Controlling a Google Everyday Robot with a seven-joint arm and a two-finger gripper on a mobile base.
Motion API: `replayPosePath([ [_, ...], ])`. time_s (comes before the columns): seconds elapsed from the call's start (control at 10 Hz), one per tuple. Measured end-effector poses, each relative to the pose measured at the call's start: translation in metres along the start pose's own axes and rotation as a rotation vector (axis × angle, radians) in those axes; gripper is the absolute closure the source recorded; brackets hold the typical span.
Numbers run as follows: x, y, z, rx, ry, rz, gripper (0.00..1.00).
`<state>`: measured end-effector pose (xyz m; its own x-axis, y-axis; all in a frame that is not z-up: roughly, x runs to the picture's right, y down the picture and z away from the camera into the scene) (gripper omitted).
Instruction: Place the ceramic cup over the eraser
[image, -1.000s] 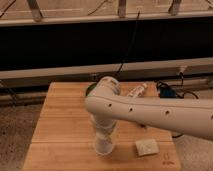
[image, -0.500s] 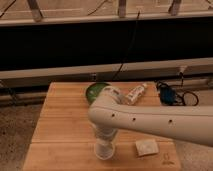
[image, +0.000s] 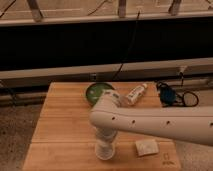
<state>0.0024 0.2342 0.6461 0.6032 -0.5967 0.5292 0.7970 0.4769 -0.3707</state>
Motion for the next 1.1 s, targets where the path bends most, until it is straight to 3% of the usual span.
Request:
replayPosePath([
  [0.5, 0.019, -0.004, 0.017, -0.027, 0.017, 0.022, 0.25],
  [0.6, 0.023, -0.005, 0.020, -0.031, 0.018, 0.027, 0.20],
  [1.1, 0.033, -0.008, 0.017, -0.021, 0.018, 0.032, 0.20],
])
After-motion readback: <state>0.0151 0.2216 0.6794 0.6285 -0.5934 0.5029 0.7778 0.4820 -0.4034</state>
